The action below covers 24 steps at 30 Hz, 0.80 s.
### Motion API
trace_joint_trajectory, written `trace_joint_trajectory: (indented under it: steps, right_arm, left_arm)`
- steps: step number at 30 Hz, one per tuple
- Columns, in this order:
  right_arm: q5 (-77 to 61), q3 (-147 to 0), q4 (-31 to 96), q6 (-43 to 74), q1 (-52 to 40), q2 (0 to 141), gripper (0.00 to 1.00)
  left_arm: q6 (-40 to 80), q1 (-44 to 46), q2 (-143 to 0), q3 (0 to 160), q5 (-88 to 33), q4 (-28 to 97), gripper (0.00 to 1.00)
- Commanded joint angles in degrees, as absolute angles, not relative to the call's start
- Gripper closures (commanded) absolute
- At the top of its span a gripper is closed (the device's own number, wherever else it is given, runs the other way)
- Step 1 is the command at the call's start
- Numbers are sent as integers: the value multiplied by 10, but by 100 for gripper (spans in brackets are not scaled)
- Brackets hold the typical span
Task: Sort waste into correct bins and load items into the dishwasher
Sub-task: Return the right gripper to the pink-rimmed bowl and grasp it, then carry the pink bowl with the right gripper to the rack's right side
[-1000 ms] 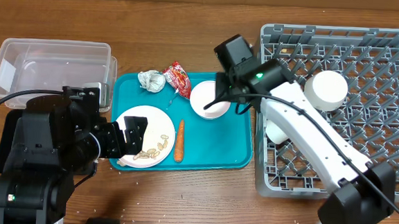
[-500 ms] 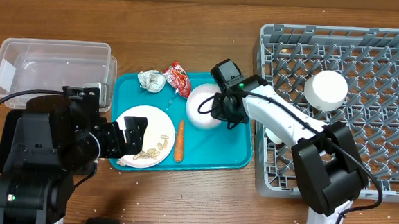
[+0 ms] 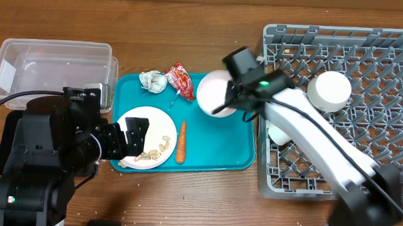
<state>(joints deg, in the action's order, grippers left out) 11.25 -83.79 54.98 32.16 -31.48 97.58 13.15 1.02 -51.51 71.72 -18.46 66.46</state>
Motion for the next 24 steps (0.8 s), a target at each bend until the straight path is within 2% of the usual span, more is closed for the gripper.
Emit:
trace_joint_trajectory:
  steps: [1,5,11,17,24]
  right_arm:
    - [191,-861,557,311,-294,884,96]
    - [267,-861,583,311,-256,797,96]
    - [462,-861,661,311,-150,723,96]
    - [497,-822,708,311,-37,744,96]
    - [509,-772,686,347,18,799,96]
  left_arm:
    - [118,8,-514,729,-191,664,0]
    - [118,8,-514,729,-191,664,0]
    - [118,8,-514,729,-191,664,0]
    - [118,8,-514,729,-191,664,0]
    - [118,8,-514,729,-191,664,0]
